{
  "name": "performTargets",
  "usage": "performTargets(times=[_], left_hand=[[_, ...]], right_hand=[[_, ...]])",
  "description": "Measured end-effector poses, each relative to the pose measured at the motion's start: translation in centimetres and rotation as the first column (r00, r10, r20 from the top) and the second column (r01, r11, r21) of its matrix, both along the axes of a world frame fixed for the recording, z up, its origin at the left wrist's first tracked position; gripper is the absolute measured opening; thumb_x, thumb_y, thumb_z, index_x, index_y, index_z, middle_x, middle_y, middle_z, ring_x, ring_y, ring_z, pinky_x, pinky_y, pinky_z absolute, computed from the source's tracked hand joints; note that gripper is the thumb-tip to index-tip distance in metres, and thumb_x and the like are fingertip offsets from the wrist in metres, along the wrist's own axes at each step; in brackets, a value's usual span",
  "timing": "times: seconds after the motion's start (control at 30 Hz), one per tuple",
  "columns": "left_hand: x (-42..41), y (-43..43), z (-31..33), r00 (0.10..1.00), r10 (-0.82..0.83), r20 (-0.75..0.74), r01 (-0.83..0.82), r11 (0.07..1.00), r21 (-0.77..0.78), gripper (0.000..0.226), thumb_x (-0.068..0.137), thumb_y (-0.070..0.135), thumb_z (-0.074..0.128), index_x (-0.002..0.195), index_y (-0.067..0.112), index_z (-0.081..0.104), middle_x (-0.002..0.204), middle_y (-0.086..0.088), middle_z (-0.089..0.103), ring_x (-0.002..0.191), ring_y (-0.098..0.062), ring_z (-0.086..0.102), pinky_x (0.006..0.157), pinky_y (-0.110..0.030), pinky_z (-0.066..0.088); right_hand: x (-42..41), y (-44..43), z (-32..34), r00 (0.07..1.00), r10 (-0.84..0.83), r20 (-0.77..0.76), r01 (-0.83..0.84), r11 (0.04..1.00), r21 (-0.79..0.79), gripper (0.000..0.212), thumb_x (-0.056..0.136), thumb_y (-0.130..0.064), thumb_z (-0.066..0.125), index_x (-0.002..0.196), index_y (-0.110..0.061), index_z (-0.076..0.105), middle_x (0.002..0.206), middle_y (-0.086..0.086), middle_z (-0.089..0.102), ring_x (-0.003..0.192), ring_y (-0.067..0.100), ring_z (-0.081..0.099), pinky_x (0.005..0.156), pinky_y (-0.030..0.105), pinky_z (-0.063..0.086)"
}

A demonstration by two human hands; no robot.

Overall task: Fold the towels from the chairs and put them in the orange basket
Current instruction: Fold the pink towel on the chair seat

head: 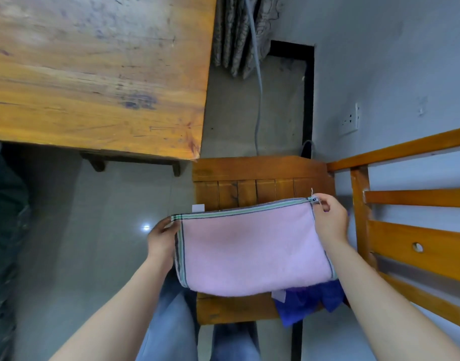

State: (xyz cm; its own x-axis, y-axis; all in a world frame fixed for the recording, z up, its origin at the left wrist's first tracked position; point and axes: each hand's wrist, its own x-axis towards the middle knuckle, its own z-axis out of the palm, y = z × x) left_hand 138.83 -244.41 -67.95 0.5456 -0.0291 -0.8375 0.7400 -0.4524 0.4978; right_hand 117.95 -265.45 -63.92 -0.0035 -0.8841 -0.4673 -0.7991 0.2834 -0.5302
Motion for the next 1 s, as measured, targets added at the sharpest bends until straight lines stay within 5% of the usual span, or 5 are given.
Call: performTargets(times=[0.17,0.3,0.53,0.8,1.0], left_hand=[[-0.9,-0.9,-1.5,0.938,-0.324,0.122,0.288,0.927,0.242,0.05,0.09,0.023,0.053,0.136,0.009,0.04,0.121,-0.006,0.053,0.111,-0.029,0.051,0.094,-0.035,0.041],[-4.1,-1.2,0.7,0.458,-0.882,0.114,0.729,0.446,0.519,0.06,0.091,0.029,0.049,0.146,0.017,0.026,0.153,-0.012,0.021,0.137,-0.033,0.021,0.107,-0.045,0.027],[-10.6,-1.1,3.7,-0.114,-0.981,0.157,0.942,-0.057,0.331,0.058,0.093,0.037,0.027,0.148,0.023,0.017,0.157,-0.002,0.01,0.143,-0.021,0.012,0.112,-0.032,0.021],[-11.1,-1.6,3.6,-0.149,-0.977,0.155,0.945,-0.094,0.315,0.056,0.097,0.029,0.038,0.148,0.024,0.015,0.157,0.0,0.012,0.142,-0.021,0.014,0.111,-0.036,0.024],[-11.6,-2.0,4.9,-0.09,-0.968,0.236,0.94,-0.004,0.34,0.051,0.098,0.032,0.036,0.147,0.027,0.021,0.156,0.0,0.018,0.141,-0.021,0.018,0.111,-0.033,0.024]], right_hand=[[-0.9,0.0,-1.4,0.985,0.098,-0.144,-0.088,0.994,0.069,0.036,0.096,-0.018,0.047,0.132,-0.015,0.048,0.121,0.012,0.059,0.107,0.028,0.056,0.084,0.035,0.047],[-1.5,0.6,-0.4,0.999,-0.011,-0.04,0.018,0.985,0.173,0.05,0.096,-0.027,0.047,0.142,-0.016,0.031,0.118,0.01,0.055,0.102,0.023,0.055,0.081,0.036,0.048],[-5.1,4.3,2.1,0.995,0.035,-0.097,-0.005,0.955,0.297,0.048,0.095,-0.032,0.046,0.138,-0.012,0.036,0.128,0.008,0.051,0.114,0.027,0.051,0.094,0.042,0.046],[-5.6,4.4,3.9,0.976,-0.205,0.068,0.132,0.817,0.562,0.034,0.09,-0.025,0.059,0.12,-0.011,0.056,0.113,0.008,0.061,0.101,0.026,0.058,0.072,0.033,0.053],[-4.8,3.7,8.4,0.99,-0.094,0.103,0.069,0.972,0.225,0.011,0.087,-0.011,0.059,0.077,-0.012,0.058,0.075,0.0,0.059,0.068,0.014,0.055,0.055,0.023,0.042]])
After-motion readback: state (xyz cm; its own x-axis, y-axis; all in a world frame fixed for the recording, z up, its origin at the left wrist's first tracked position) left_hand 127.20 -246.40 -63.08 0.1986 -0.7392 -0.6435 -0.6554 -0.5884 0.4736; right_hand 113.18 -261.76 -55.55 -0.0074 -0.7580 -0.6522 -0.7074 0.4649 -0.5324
